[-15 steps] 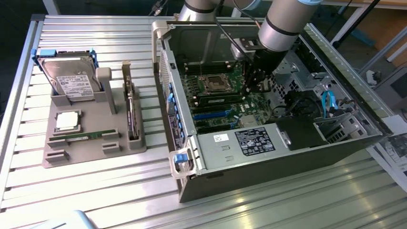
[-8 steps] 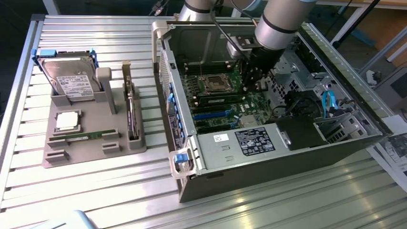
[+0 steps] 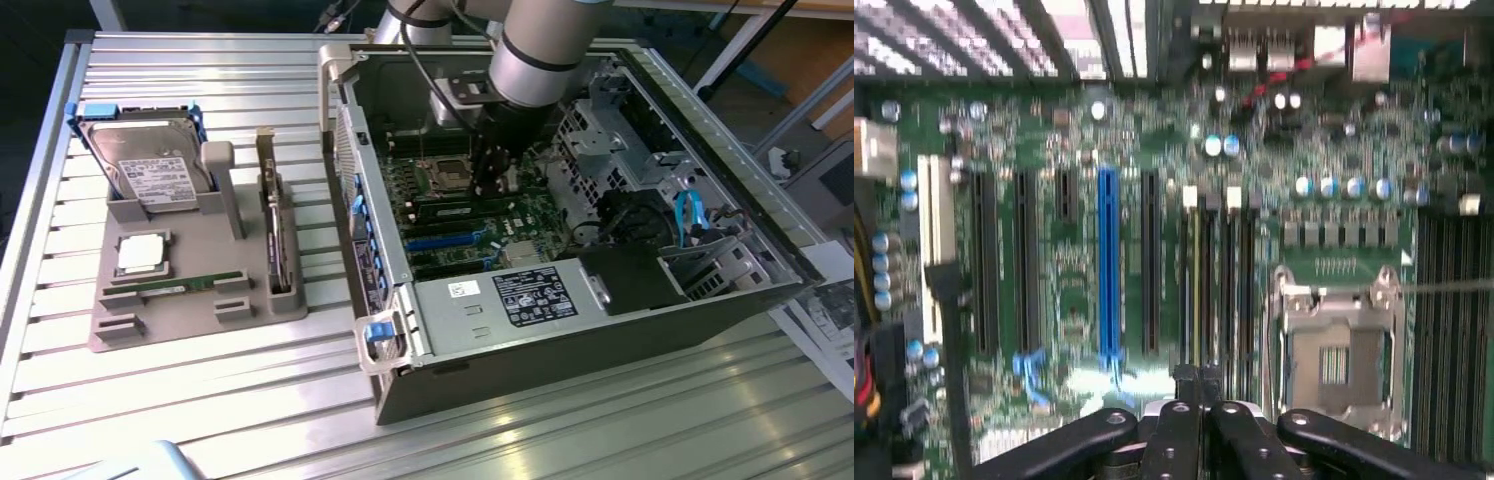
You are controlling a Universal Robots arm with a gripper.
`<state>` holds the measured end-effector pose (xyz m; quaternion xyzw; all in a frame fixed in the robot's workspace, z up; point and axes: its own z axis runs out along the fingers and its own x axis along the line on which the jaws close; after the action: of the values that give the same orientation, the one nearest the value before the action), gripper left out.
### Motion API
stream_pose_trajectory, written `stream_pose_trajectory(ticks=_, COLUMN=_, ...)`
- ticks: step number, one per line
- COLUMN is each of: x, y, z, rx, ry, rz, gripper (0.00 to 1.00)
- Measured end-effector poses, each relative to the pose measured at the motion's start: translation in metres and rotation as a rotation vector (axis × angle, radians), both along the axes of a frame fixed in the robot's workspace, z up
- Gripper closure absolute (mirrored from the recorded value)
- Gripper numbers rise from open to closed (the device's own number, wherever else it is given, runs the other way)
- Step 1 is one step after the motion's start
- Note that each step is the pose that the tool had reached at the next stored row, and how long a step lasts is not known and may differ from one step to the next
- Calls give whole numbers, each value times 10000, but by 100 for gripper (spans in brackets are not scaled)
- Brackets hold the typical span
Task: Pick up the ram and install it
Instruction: 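Press down the ram until it locks into place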
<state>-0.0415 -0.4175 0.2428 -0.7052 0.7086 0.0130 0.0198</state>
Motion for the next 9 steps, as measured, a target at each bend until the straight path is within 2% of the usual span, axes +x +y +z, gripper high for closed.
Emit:
stream_pose_trajectory(ticks=5, x=-240, y=0, z=-12, rx=9, ry=-7, rz=0, gripper=90)
stream_pose_trajectory(ticks=9, x=-290, y=0, z=-22, rx=14, ry=-7, rz=-1, gripper=90)
